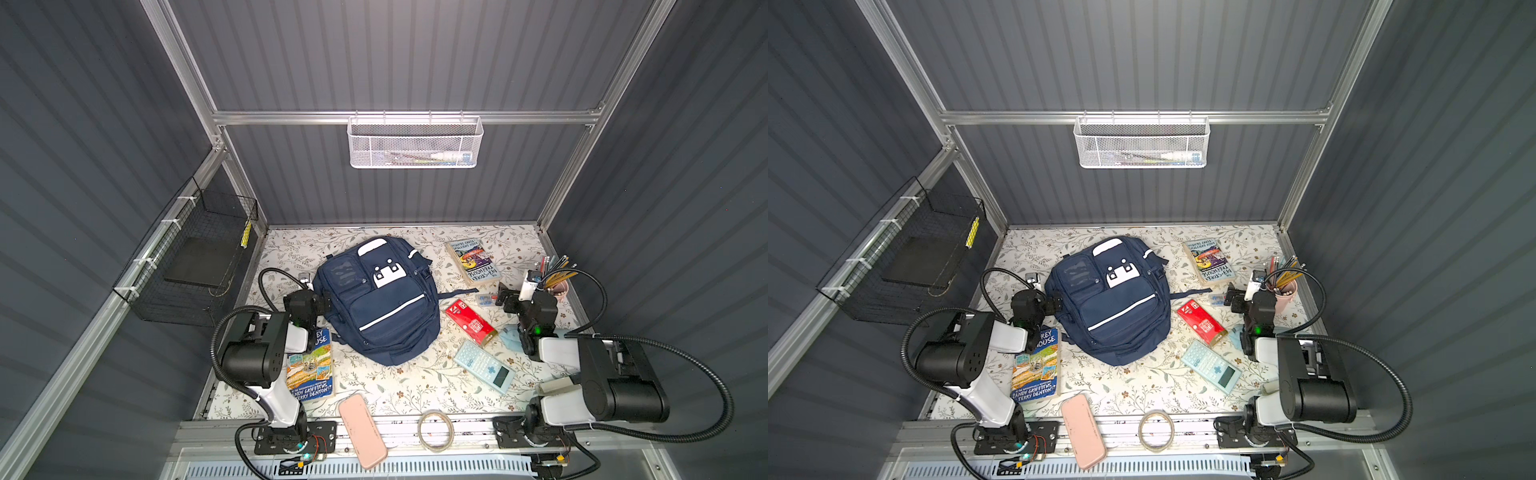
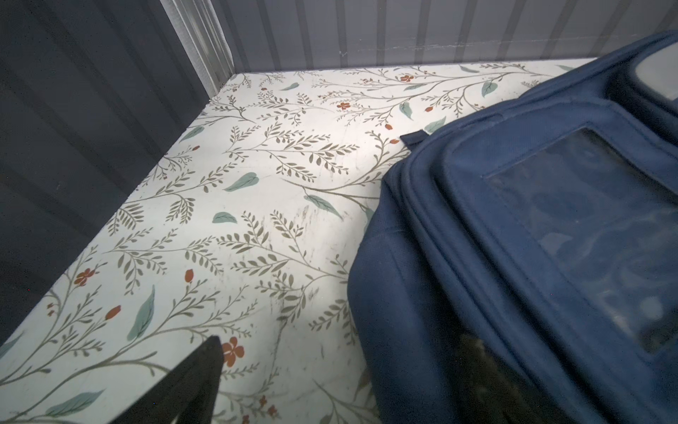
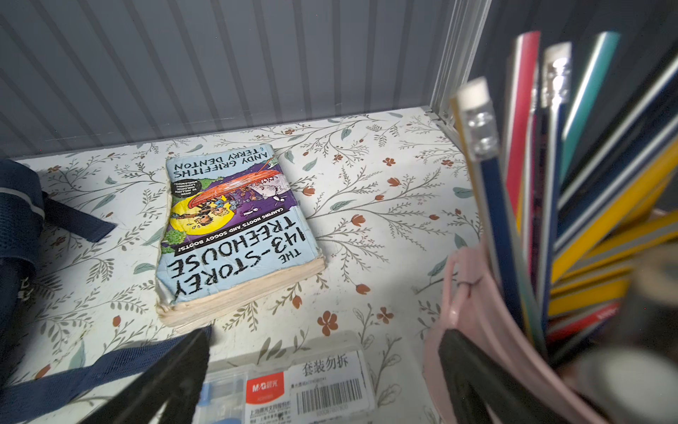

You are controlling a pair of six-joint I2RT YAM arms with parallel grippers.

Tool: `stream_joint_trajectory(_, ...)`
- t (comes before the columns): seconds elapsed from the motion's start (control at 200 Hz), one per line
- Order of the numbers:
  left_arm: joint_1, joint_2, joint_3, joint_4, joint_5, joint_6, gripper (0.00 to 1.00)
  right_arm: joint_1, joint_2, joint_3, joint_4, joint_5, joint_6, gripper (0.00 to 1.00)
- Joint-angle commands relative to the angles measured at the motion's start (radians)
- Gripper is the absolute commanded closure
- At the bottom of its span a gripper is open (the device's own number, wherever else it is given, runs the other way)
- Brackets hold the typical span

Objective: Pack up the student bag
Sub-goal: 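Reach the left gripper to the backpack while the right gripper reaches its far side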

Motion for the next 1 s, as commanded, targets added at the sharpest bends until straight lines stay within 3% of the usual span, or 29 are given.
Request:
stream_joint_trajectory(0.0, 0.004, -0.118, 0.052, -0.143, -0.01, -0.018, 0.0, -0.001, -0.113, 0.008, -0.077, -0.023, 0.0, 0.01)
stream_joint_trajectory(0.165, 0.003, -0.311, 0.156, -0.482, -0.001, -0.12, 0.0, -0.001, -0.399, 0.094, -0.48, -0.05, 0.076, 0.01)
stream_joint_trajectory(0.265, 0.004, -0.388, 0.233, -0.677, 0.029, -0.296, 0.0, -0.002, -0.47, 0.191, -0.723, -0.154, 0.155, 0.01)
stream_joint_trajectory(0.365, 0.002, -0.393, 0.285, -0.78, 0.212, -0.482, 0.0, -0.001, -0.488, 0.232, -0.811, -0.282, 0.278, 0.01)
stream_joint_trajectory(0.45, -0.017, -0.362, 0.264, -0.74, 0.378, -0.635, 0.0, 0.013, -0.48, 0.253, -0.837, -0.373, 0.404, 0.01)
stream_joint_trajectory(0.545, -0.087, -0.308, 0.262, -0.748, 0.418, -0.726, 0.0, 0.086, -0.448, 0.275, -0.857, -0.391, 0.473, 0.01)
stream_joint_trajectory(0.66, -0.192, -0.239, 0.302, -0.816, 0.321, -0.707, 0.02, 0.26, -0.375, 0.33, -0.894, -0.241, 0.469, 0.01)
stream_joint_trajectory(0.78, -0.207, -0.16, 0.34, -0.875, 0.25, -0.697, 0.09, 0.396, -0.213, 0.429, -0.891, -0.186, 0.478, 0.02)
stream_joint_trajectory(0.996, -0.207, -0.05, 0.386, -0.882, 0.208, -0.663, 0.22, 0.451, 0.162, 0.721, -0.965, -0.226, 0.426, 0.08)
